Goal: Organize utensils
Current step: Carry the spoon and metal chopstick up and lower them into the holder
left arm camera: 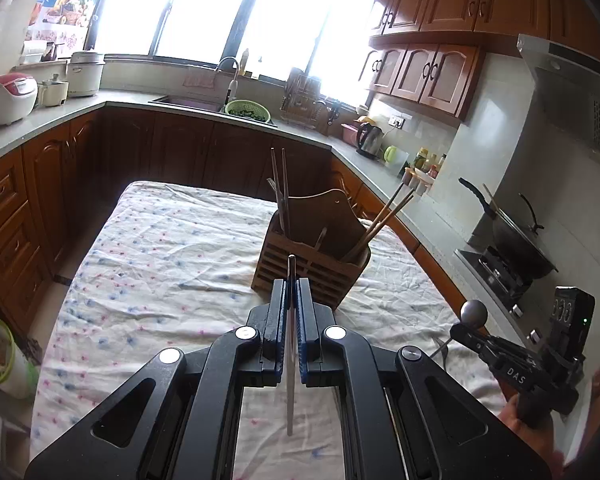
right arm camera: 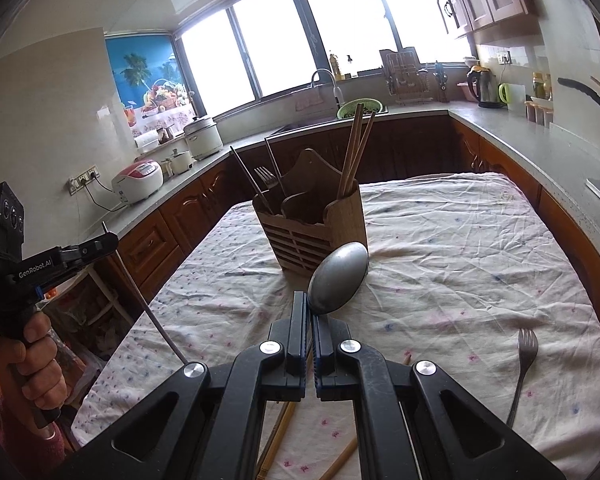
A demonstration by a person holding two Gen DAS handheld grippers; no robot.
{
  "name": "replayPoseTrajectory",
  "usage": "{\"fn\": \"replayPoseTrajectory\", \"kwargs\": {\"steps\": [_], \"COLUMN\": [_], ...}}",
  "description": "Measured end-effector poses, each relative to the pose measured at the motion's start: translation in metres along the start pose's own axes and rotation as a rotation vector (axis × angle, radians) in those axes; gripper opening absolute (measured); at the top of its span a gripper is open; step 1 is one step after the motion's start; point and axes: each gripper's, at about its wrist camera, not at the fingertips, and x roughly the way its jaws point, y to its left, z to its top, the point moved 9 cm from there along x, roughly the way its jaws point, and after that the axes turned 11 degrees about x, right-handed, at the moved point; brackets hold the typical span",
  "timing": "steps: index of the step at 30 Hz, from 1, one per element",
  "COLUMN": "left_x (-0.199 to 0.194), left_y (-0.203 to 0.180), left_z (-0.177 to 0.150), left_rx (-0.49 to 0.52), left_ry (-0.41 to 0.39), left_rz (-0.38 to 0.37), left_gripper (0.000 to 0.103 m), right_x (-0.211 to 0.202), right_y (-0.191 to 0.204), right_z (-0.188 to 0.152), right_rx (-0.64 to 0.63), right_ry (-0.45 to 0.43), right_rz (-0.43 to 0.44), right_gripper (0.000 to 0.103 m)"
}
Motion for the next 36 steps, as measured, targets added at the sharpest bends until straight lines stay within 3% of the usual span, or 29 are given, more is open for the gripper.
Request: {"fn": "replayPoseTrajectory", "kwargs": {"steps": [15,36], "left_x": [0.001,0.024], "left_y": [0.012,0.014], "left_z": [0.029,0.128], "left_rx": [-0.023,0.010], "left_ry": [-0.058,-0.225], "left_rz": [0.002,0.023], "left_gripper": [0.004,0.004], "right_x": [0.011,0.032], "right_y": [0.009,0.022], "right_z": [0.019,0.110], "right_rx": [-0.033,-0.094], "right_ry": [-0.033,-0.188], "right_rz": [-0.010,-0.009], "right_gripper": [0.002,0.002]}}
